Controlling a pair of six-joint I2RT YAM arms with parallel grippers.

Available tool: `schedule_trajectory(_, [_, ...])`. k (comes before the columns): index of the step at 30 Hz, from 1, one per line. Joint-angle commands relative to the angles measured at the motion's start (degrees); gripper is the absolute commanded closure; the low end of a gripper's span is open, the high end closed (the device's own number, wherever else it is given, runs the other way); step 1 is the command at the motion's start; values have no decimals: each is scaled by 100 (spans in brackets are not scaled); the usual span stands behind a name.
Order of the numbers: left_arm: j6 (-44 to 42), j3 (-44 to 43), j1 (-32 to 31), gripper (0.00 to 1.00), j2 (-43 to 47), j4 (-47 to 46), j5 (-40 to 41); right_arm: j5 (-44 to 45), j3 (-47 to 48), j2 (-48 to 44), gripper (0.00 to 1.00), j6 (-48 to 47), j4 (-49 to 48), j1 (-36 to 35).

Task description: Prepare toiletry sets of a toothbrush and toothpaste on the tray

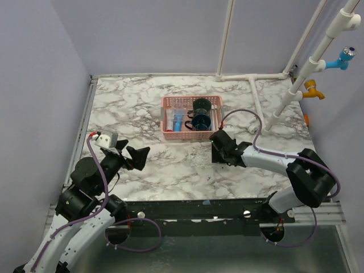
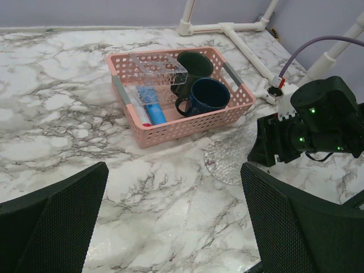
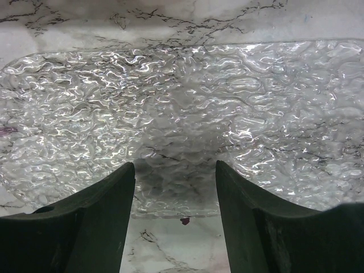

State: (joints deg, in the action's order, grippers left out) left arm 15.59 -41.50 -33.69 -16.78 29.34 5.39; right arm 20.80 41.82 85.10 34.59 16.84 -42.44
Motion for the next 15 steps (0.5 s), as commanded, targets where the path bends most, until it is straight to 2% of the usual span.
schedule_trajectory(1, [40,-17,42,1,-35,19,-126,56,-174,224,38,171,-32,-182])
schedule_trajectory(15, [40,-23,44,1,-50,26,-99,-145,-503,274,38,751,-181,-629])
